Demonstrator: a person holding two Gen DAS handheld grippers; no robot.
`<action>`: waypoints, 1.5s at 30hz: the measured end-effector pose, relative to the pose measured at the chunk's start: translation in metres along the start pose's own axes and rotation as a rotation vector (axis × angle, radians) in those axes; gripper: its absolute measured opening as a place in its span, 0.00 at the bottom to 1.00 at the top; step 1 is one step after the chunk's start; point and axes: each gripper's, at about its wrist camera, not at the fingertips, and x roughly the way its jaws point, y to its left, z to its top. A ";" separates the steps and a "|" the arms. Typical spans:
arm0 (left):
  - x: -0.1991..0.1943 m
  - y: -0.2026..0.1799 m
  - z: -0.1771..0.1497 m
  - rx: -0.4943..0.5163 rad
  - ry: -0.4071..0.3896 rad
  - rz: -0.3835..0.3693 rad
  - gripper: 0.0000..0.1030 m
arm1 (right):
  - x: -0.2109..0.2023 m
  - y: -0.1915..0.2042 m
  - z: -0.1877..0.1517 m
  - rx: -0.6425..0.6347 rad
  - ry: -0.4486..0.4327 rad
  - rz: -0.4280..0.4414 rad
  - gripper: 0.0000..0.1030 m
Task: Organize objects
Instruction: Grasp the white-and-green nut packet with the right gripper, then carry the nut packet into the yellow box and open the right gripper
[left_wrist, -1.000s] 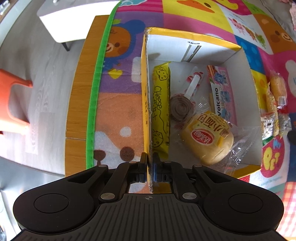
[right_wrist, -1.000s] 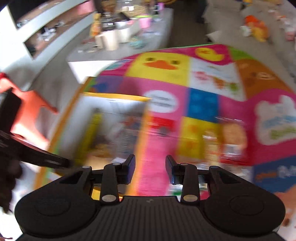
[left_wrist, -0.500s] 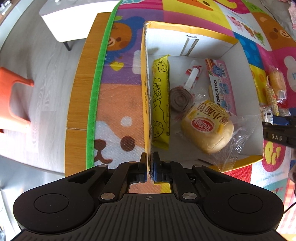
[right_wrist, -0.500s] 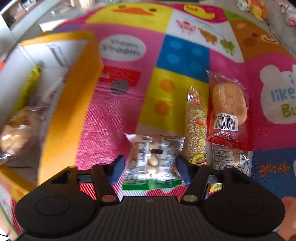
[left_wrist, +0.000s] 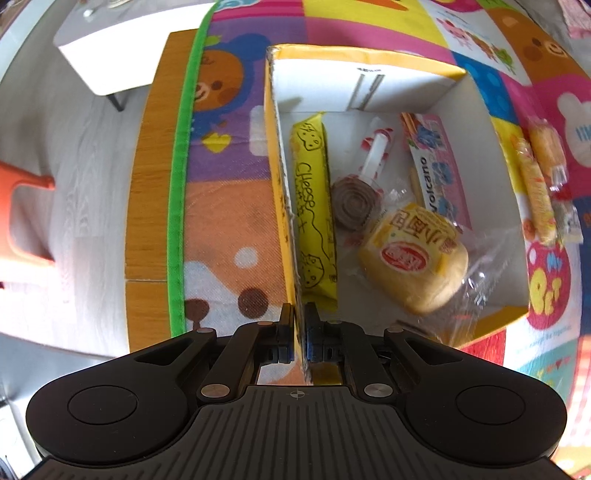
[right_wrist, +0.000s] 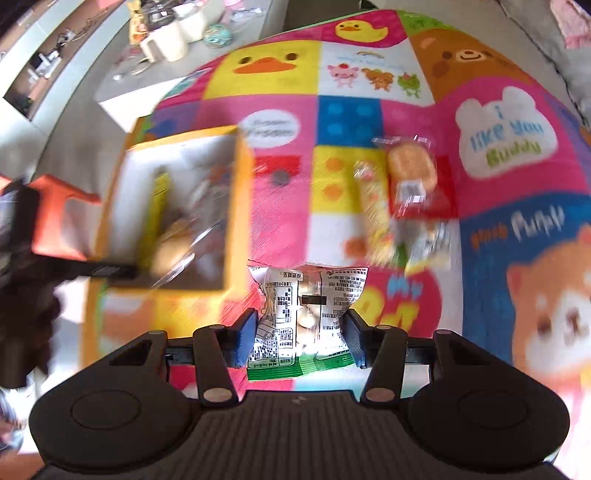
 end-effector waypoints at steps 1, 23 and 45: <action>0.000 0.000 0.000 0.004 0.002 -0.005 0.07 | -0.010 0.006 -0.007 0.003 0.002 0.004 0.48; -0.002 0.008 -0.006 0.070 -0.005 -0.041 0.09 | -0.091 0.095 -0.031 0.036 -0.051 0.066 0.48; -0.002 0.014 -0.009 0.023 -0.003 -0.059 0.09 | -0.058 0.120 0.090 0.102 -0.158 0.216 0.70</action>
